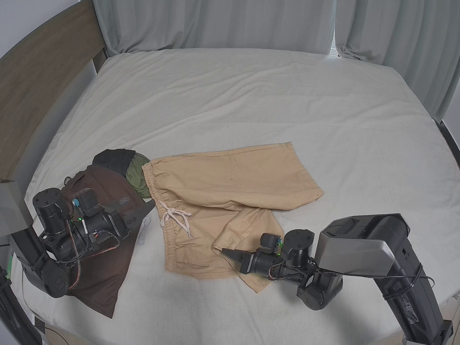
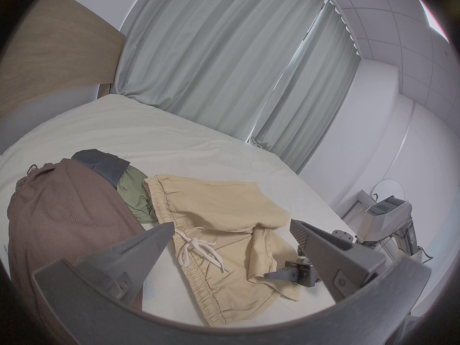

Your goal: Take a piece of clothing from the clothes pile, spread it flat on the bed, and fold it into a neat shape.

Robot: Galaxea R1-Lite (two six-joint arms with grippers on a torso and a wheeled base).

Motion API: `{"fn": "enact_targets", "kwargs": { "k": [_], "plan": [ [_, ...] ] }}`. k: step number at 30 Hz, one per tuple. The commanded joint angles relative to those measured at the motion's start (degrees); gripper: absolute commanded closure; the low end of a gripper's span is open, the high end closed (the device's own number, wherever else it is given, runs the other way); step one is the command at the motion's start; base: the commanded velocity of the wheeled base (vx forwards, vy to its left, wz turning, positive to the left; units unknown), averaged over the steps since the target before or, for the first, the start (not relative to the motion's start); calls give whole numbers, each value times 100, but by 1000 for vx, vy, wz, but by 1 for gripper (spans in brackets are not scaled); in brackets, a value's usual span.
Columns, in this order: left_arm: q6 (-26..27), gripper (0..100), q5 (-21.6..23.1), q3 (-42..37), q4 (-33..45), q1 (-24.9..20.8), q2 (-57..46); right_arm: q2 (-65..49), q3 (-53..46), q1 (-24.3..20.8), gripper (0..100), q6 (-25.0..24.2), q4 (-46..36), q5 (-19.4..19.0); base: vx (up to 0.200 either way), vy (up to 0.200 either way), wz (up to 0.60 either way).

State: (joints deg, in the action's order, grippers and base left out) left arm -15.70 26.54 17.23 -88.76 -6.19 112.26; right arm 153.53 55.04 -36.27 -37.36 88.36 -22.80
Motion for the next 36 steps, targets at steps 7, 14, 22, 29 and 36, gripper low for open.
{"fn": "enact_targets", "kwargs": {
  "k": [7, 14, 22, 29, 36],
  "plan": [
    [-3, 0, 0, 9, -1, -5, 24, -209, -257, 173, 100, -8, 24, 337, 0, 0, 0],
    [-3, 0, 0, 9, -1, -5, 24, -1027, -1074, 665, 100, 1, 24, 328, 0, 0, 0],
    [-3, 0, 0, 0, -1, -14, 24, -1668, -1830, 1333, 100, 36, 6, 302, 0, 0, 0],
    [-3, 0, 0, 9, -1, -31, -3, -1739, -1936, 1930, 100, 326, 6, 267, 0, 0, 0],
    [-3, 0, -8, 0, -1, -40, 15, -1783, -1927, 2238, 100, 370, -3, 56, 0, 0, 0]
  ]
}}
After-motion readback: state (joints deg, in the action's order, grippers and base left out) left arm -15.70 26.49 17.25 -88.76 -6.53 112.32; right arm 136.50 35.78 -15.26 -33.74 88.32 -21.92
